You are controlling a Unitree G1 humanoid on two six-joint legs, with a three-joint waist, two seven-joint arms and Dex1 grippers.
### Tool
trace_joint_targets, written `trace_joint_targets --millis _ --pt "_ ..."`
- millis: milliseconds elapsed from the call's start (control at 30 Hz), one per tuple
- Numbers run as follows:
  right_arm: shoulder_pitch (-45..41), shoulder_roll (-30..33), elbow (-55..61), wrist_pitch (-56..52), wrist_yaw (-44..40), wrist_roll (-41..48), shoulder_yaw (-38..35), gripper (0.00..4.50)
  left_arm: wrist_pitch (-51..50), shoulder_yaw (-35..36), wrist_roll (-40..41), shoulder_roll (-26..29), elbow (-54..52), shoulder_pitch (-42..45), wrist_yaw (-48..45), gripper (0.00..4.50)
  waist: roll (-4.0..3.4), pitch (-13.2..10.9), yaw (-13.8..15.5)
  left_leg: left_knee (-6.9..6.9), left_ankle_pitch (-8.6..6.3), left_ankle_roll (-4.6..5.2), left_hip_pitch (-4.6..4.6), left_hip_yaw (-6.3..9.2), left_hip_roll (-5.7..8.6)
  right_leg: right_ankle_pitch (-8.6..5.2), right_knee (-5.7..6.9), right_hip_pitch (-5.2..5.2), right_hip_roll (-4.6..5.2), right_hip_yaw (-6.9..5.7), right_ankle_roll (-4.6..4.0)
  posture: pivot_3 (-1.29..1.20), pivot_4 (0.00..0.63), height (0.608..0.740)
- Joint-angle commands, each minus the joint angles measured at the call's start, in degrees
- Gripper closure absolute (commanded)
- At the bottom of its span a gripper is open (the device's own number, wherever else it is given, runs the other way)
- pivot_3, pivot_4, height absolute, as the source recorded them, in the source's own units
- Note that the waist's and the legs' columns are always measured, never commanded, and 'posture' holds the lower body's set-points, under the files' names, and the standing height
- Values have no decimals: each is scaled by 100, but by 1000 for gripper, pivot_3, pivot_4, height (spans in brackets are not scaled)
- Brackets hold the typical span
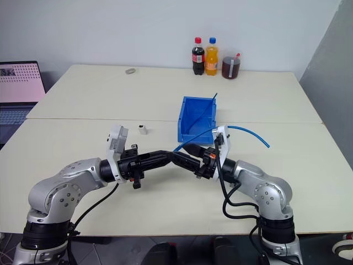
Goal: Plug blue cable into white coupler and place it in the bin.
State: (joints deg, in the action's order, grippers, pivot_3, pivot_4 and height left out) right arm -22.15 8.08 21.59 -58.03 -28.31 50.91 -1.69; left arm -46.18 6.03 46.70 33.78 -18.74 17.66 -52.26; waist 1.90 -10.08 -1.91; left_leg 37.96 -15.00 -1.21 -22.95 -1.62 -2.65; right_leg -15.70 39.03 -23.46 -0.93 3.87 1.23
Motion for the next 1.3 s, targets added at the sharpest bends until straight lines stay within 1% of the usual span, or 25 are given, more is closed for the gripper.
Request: trace_joint_targets --millis 33,100,233,333,433,467,833,900,933,1000,1133,1167,1267,1300 --pt "-141 -39 57 104 -67 233 12 1319 -13 43 133 67 -263 24 28 4251 0 0 -1 0 0 0 0 0 0 0 0 0 0 0 0 0 150 740" --pt "-150 -33 52 101 -81 264 21 1807 -22 39 155 77 -286 21 48 4251 0 0 -1 0 0 0 0 0 0 0 0 0 0 1 0 0 150 740" --pt "-169 -25 36 94 -78 361 21 2920 -72 22 199 108 -346 5 55 4251 0 0 -2 -1 0 0 0 0 0 0 0 0 0 2 1 0 150 740" --pt "-178 -24 29 81 -61 437 3 3506 -126 33 237 143 -399 -23 51 4251 0 0 -3 -1 0 0 0 0 0 0 -1 0 0 1 1 0 150 740" --pt "-175 -3 29 58 -80 501 10 4212 -143 59 282 180 -456 -78 83 4251 -1 0 -7 -2 0 0 0 0 0 -1 -1 -1 0 3 1 0 150 740" --pt "-172 7 31 55 -84 519 17 4368 -141 64 292 189 -466 -87 95 4254 -1 -1 -7 -2 0 0 0 0 -1 -1 -1 -1 0 3 1 0 150 740" --pt "-134 105 63 54 -134 609 108 4373 -194 -25 381 219 -405 14 116 4256 -1 -1 -6 -2 0 0 -1 -1 0 -1 -2 -2 0 5 2 0 150 740" --pt "-122 124 80 58 -130 604 115 4373 -140 -99 180 274 -391 19 186 3551 -1 -1 -6 -2 0 0 -1 0 0 -1 -2 -2 0 5 1 0 150 740" --pt "-117 128 83 73 -125 591 123 4373 -137 -104 154 277 -389 17 224 3452 -1 -1 -7 -2 0 0 -1 0 0 -1 -2 -2 0 6 2 0 150 740" --pt "-113 143 79 104 -115 574 137 4373 -111 -114 124 285 -399 16 260 3114 -1 -1 -7 -3 0 0 -1 -1 0 -1 -3 -2 0 6 2 0 150 740" --pt "-102 188 59 202 -116 476 184 4373 -59 -44 46 301 -543 -72 418 2298 -1 -1 -6 -3 0 0 -1 -1 -1 -1 -3 -3 0 7 2 0 150 740" --pt "-99 200 51 223 -124 462 196 4373 -55 -14 38 323 -596 -132 440 2031 -1 -1 -6 -3 0 0 -1 -1 -1 -1 -3 -3 0 7 2 0 150 740" --pt "-91 229 19 299 -131 421 213 4373 -66 113 49 415 -750 -431 500 1502 -1 -1 -22 -6 0 0 -1 -3 -1 -1 -4 -5 0 9 2 0 150 740" --pt "-93 250 3 337 -137 389 227 4373 -27 130 -6 477 -795 -582 481 1210 -1 -1 -31 -7 0 0 -1 -5 -2 -2 -4 -6 0 11 2 0 150 740"
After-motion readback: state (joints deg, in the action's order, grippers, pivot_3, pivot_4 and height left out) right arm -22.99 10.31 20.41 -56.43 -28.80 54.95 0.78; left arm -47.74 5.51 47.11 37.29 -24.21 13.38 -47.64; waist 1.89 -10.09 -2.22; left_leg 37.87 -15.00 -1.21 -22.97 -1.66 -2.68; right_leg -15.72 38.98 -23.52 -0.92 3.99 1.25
